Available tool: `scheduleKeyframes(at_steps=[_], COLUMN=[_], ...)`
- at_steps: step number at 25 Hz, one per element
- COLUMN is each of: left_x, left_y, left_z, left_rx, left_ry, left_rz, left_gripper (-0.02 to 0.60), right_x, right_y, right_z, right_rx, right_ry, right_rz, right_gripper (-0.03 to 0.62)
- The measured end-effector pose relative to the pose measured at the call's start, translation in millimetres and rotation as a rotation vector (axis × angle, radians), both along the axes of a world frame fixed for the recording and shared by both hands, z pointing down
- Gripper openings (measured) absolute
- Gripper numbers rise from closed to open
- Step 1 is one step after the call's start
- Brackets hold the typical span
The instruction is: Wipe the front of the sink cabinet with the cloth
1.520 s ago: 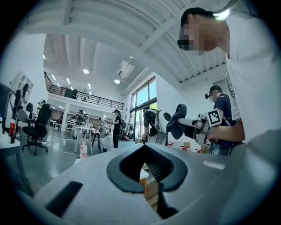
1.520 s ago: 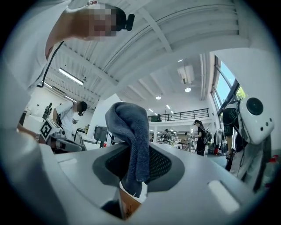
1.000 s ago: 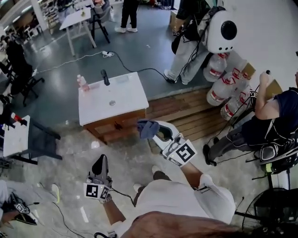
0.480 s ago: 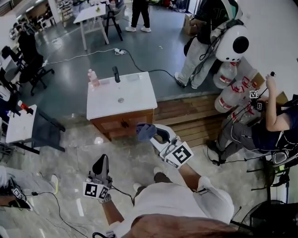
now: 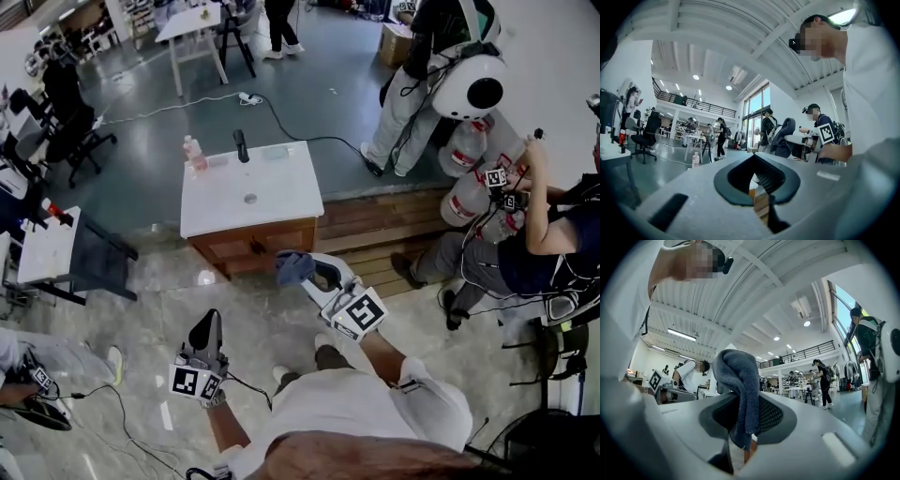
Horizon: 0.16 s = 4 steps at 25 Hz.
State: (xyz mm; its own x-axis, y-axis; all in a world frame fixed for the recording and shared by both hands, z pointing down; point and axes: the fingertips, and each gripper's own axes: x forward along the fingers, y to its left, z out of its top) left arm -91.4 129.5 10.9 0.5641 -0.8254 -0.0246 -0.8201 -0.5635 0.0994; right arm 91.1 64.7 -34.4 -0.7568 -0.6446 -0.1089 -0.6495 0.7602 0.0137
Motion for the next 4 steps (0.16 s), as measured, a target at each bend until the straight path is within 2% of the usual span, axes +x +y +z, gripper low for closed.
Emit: scheduleKeyframes(at_steps=[4], left_x=[3.2], left_y=[-1.7], left_z=[1.1], left_rx=[0.004], left_ry=[-0.001], left_rz=[0.004], left_gripper=[-0.002], right_x=[1.5], right_y=[-0.7], right_z=[3.9], right_rx=[-0.003], right_ry=[0.004], right_rz=[-0.001], right_gripper=[0.104])
